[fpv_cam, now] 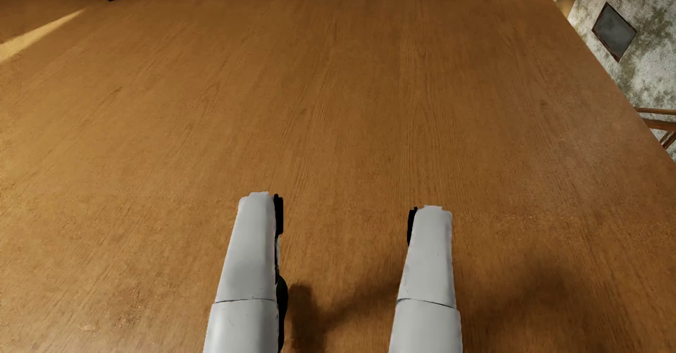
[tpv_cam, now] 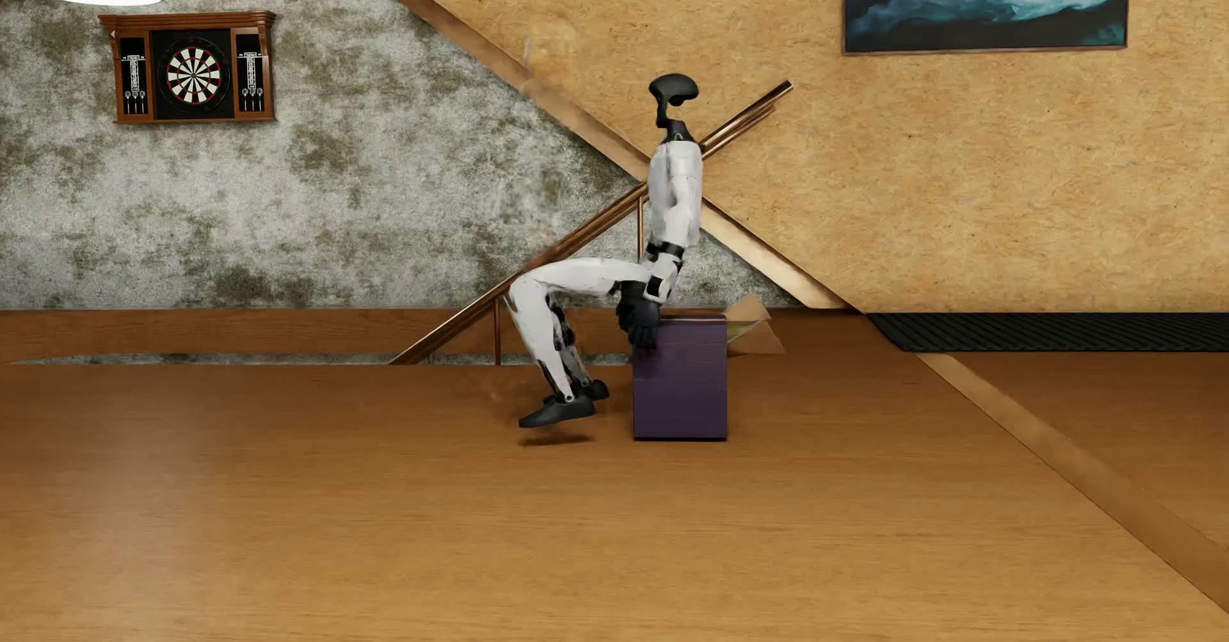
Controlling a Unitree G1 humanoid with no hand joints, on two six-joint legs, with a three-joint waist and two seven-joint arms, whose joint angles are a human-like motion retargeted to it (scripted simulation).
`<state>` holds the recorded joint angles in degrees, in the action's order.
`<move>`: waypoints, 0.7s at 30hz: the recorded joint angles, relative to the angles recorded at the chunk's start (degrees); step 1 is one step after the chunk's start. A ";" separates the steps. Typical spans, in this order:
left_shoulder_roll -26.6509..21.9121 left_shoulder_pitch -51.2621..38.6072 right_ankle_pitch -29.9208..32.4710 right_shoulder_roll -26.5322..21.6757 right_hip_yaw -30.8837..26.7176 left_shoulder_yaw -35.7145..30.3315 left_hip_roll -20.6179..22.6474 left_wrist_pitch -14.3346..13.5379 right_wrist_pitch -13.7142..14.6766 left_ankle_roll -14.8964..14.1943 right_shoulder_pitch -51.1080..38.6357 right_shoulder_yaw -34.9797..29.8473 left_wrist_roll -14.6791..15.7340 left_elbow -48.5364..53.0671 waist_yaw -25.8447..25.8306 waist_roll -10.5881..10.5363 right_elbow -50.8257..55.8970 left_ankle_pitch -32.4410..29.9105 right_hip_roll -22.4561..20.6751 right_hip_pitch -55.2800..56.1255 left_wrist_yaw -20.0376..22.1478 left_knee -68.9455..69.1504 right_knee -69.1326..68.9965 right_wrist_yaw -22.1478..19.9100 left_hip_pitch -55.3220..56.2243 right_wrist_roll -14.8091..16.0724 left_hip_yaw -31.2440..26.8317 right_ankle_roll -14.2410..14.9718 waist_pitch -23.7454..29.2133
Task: Get up from the dark box
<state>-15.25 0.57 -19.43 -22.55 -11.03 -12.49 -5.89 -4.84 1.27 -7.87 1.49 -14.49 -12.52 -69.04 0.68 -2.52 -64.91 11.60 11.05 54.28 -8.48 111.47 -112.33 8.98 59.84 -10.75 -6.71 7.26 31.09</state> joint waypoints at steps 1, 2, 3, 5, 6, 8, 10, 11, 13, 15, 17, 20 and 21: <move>0.34 0.97 0.01 0.25 -0.06 0.16 0.16 -0.09 0.17 -0.01 1.02 0.74 -0.09 1.06 0.03 -0.01 1.53 -0.06 0.10 -0.05 -0.68 -0.10 -0.04 -0.03 -0.22 0.73 0.04 -0.01 -0.03; 0.59 1.60 0.07 0.33 -0.09 0.21 0.26 -0.34 0.32 0.03 1.81 1.00 -0.44 2.27 0.06 -0.04 3.39 -0.15 0.07 -0.06 -1.51 -0.13 -0.07 0.38 -0.33 1.26 0.03 -0.06 -0.12; 0.74 1.87 0.07 0.14 -0.22 0.04 0.43 -0.66 0.88 -0.12 2.22 0.91 -0.63 3.50 0.07 -0.01 5.17 -0.28 0.18 -0.14 -2.21 -0.20 -0.11 0.56 -0.60 1.18 -0.03 -0.05 -0.12; 0.97 1.29 0.19 -0.47 -0.29 -0.91 0.73 -1.02 1.78 0.03 1.79 -0.21 -0.90 5.06 0.04 -0.08 7.75 -0.36 0.12 -0.33 -2.57 -0.36 -0.11 2.05 -1.01 0.05 0.00 -0.17 -0.16; 1.13 0.62 0.23 -0.74 -0.34 -1.53 0.86 -1.06 2.13 0.03 1.02 -0.98 -0.72 5.21 0.00 -0.17 8.17 -0.40 0.06 -0.41 -1.97 -0.43 -0.10 2.00 -1.20 -0.53 -0.01 -0.23 -0.19; 1.13 -0.94 0.30 -0.85 -0.32 -2.50 1.05 -1.02 2.22 0.34 -1.00 -2.39 -0.16 5.20 -0.11 -0.33 7.67 -0.51 -0.16 -0.57 -0.85 -0.53 -0.06 1.01 -1.45 -1.25 0.10 -0.41 -0.08; 0.78 -2.22 0.33 -0.84 -0.37 -3.34 1.16 -0.96 1.80 0.46 -2.68 -2.99 0.16 5.68 -0.22 -0.43 6.68 -0.50 -0.22 -0.76 -0.21 -0.54 -0.11 -0.64 -1.77 -0.87 0.12 -0.45 0.22; 0.56 -2.71 0.28 -0.87 -0.40 -3.63 1.18 -1.02 1.60 0.51 -3.26 -3.11 0.22 5.98 -0.27 -0.47 6.39 -0.45 -0.23 -0.82 -0.29 -0.53 -0.13 -0.99 -1.89 -0.54 0.14 -0.41 0.42; 0.38 -3.56 -0.08 -0.86 -0.43 -4.29 1.12 -1.16 1.47 0.50 -4.39 -3.55 0.43 6.28 -0.37 -0.56 5.53 -0.38 -0.19 -0.96 0.53 -0.54 -0.16 -2.27 -2.07 -0.83 0.17 -0.34 0.99; 0.50 -4.47 -0.67 -1.09 -0.49 -4.61 0.96 -1.13 1.39 0.37 -5.18 -3.82 0.64 6.32 -0.41 -0.66 5.24 -0.27 -0.33 -0.63 0.68 -0.57 -0.21 -2.39 -1.88 -0.52 0.20 -0.51 1.87; 0.70 -5.30 -1.48 -1.14 -0.63 -4.54 0.82 -1.03 1.41 0.11 -5.77 -3.97 1.01 6.38 -0.45 -0.70 5.03 -0.19 -0.47 0.09 1.22 -0.62 -0.26 -2.65 -1.20 -0.89 0.16 -0.63 2.90; 0.20 -6.22 -2.47 -1.64 -1.11 -3.97 0.24 -0.89 1.22 -0.44 -5.56 -2.91 1.63 8.47 -0.60 -0.58 7.11 0.21 -0.94 2.53 1.03 -0.38 -0.63 -2.29 0.98 0.06 0.04 -0.74 4.79; -0.24 -6.19 -2.64 -2.20 -1.31 -3.72 -0.03 -0.96 1.40 -0.67 -4.61 -1.91 1.92 10.02 -0.65 -0.49 9.78 0.45 -1.09 3.70 0.75 -0.21 -0.73 -1.56 2.08 0.65 -0.07 -0.71 5.26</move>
<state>-15.49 -5.62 -22.07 -24.75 -12.34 -16.21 -5.92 -5.81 2.67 -8.55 -3.11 -16.39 -10.60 -59.02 0.03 -3.01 -55.13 12.04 9.96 57.98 -7.73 111.26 -113.06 7.42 61.93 -10.10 -6.78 6.55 36.35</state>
